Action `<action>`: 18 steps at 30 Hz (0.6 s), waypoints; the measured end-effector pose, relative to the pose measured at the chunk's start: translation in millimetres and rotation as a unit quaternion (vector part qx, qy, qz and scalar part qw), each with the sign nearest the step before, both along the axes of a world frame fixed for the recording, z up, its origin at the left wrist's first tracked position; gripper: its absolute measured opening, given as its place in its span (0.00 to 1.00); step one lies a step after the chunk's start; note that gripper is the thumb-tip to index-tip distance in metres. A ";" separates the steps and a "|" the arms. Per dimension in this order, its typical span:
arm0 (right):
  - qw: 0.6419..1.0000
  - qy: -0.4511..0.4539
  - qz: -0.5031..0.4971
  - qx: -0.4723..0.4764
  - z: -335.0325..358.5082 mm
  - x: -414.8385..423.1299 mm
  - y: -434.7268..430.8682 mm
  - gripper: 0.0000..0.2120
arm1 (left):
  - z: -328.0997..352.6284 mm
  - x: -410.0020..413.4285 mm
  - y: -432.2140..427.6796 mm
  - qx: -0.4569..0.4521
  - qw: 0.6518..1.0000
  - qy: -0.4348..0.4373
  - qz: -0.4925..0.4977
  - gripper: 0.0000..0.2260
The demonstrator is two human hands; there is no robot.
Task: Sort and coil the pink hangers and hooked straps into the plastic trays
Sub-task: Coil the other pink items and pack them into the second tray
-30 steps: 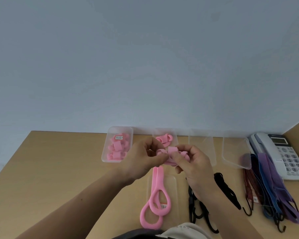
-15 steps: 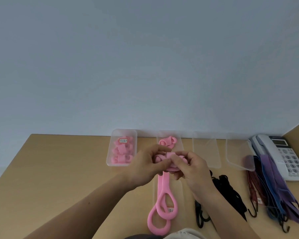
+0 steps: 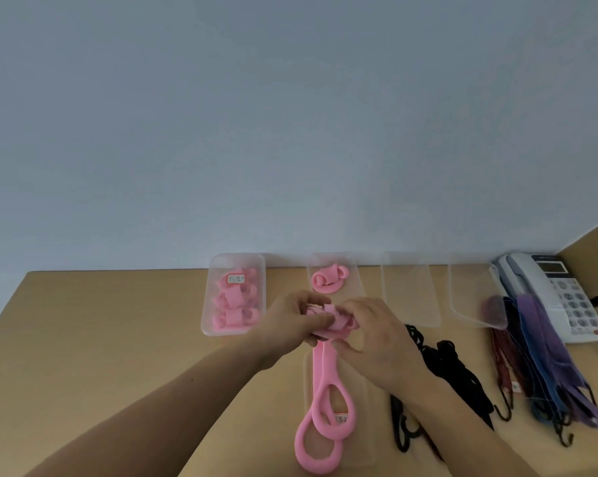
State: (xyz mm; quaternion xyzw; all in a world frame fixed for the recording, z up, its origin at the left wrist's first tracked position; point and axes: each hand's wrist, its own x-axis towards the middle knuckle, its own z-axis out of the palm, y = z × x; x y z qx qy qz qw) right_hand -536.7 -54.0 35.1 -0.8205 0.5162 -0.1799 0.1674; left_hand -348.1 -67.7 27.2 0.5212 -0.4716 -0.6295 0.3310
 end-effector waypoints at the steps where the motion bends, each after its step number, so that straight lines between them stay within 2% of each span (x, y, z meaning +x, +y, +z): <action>1: 1.000 0.006 0.008 -0.014 -3.0 -3.1 -6.7 0.21 | -2.7 -3.1 -5.0 0.005 1.000 -0.005 0.001 0.11; 6: 0.998 0.022 0.056 -0.037 -22.4 -17.7 -48.7 0.21 | -17.3 -22.0 -30.4 0.017 0.999 -0.040 0.010 0.12; 8: 0.996 0.043 0.080 -0.012 -32.1 -24.8 -70.8 0.25 | -24.7 -29.4 -41.1 0.007 0.996 -0.091 0.013 0.15; 10: 0.993 0.061 0.100 -0.002 -40.2 -29.7 -92.6 0.25 | -33.2 -34.2 -50.3 -0.014 0.987 -0.160 0.024 0.21; 12: 0.989 0.080 0.123 -0.009 -48.4 -30.7 -111.1 0.23 | -40.2 -35.9 -58.0 -0.053 0.965 -0.254 0.049 0.22; 14: 0.984 0.106 0.142 -0.007 -56.0 -28.6 -125.4 0.21 | -47.5 -35.0 -63.8 -0.088 0.928 -0.355 0.073 0.20; 16: 0.979 0.133 0.157 -0.007 -63.3 -26.0 -134.9 0.21 | -54.9 -34.5 -67.8 -0.089 0.905 -0.410 0.070 0.19; 18: 0.972 0.165 0.167 -0.014 -69.7 -22.5 -140.5 0.19 | -61.5 -35.9 -69.0 -0.075 0.899 -0.430 0.041 0.19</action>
